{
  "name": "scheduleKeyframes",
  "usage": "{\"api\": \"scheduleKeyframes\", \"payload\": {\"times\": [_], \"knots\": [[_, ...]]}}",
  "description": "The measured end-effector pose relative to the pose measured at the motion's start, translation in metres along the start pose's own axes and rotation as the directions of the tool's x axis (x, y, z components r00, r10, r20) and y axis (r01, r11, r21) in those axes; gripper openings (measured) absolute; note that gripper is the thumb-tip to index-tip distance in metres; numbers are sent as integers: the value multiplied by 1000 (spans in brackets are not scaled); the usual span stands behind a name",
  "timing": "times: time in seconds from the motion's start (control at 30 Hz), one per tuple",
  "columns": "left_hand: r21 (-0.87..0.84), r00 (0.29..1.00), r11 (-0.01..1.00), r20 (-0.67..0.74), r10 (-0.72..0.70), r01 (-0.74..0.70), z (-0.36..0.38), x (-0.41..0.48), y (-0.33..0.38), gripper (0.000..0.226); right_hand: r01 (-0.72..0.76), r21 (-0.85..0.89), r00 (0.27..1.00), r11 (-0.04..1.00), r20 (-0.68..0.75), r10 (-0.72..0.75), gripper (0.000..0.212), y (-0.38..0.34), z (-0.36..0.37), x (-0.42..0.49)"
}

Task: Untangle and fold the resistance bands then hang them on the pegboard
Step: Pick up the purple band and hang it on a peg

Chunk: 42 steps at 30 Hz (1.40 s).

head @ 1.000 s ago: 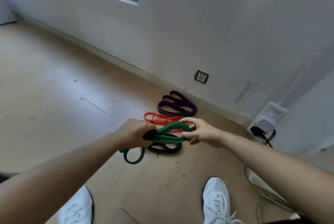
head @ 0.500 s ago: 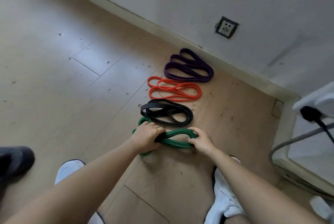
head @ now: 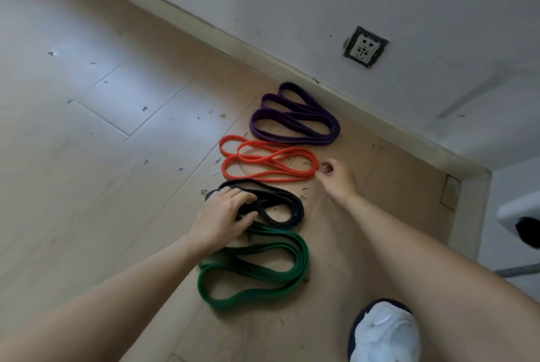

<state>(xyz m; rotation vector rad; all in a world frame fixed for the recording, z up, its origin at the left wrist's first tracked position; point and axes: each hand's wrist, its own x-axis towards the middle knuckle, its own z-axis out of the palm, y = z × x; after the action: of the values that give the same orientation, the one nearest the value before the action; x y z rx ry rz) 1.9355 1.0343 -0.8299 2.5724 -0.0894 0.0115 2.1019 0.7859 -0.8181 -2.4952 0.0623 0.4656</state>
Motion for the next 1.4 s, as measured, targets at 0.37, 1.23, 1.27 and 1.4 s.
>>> {"api": "scheduleKeyframes", "payload": {"times": [0.37, 1.23, 1.27, 1.4], "knots": [[-110, 972, 968, 80, -219, 227, -19, 8, 5, 30, 238, -423, 937, 874, 336, -92, 27, -15, -8, 85], [-34, 966, 999, -259, 24, -34, -242, 74, 135, 36, 659, -151, 752, 737, 145, -643, 33, -246, -219, -42], [-22, 955, 998, -292, 47, -56, -257, 72, 147, 39, 674, -129, 738, 727, 153, -657, 35, -252, -235, -58], [-54, 925, 993, -372, 76, -103, -306, 61, 194, 57, 740, -77, 670, 668, 162, -724, 30, -263, -288, -127]]}}
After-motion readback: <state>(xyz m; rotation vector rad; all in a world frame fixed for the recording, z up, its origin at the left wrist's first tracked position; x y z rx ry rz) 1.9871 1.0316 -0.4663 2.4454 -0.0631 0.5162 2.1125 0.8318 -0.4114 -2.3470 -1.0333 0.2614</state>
